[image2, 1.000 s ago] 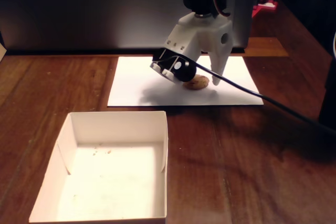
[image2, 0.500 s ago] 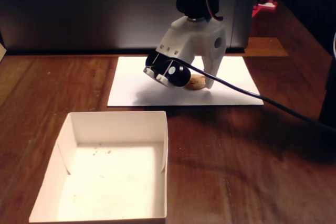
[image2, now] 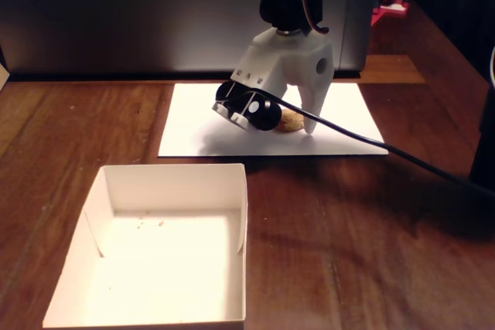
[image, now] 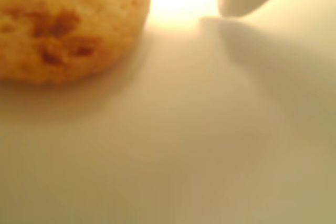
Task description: Grasp a mini cookies block and put it in the white box.
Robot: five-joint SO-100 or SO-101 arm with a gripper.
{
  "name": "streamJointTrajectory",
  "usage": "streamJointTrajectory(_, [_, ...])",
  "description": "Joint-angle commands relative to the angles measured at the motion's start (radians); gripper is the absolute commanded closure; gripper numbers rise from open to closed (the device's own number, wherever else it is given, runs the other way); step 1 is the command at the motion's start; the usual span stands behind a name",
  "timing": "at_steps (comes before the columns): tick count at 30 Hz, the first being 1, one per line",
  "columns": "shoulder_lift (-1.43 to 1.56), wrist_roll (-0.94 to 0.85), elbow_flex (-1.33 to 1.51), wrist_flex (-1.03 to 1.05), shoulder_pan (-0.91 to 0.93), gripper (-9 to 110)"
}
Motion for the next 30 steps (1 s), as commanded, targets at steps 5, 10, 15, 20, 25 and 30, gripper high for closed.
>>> streamJointTrajectory(5, [-0.002,0.012,-0.112,0.003,0.003,63])
streamJointTrajectory(10, [-0.015,0.014,-0.126,0.02,0.003,63])
streamJointTrajectory(15, [-0.018,0.017,-0.127,0.02,0.002,63])
streamJointTrajectory(20, [-0.023,0.021,-0.127,0.017,0.005,69])
streamJointTrajectory(25, [-0.023,0.028,-0.127,0.014,0.006,75])
streamJointTrajectory(30, [-0.023,0.034,-0.127,0.012,0.006,82])
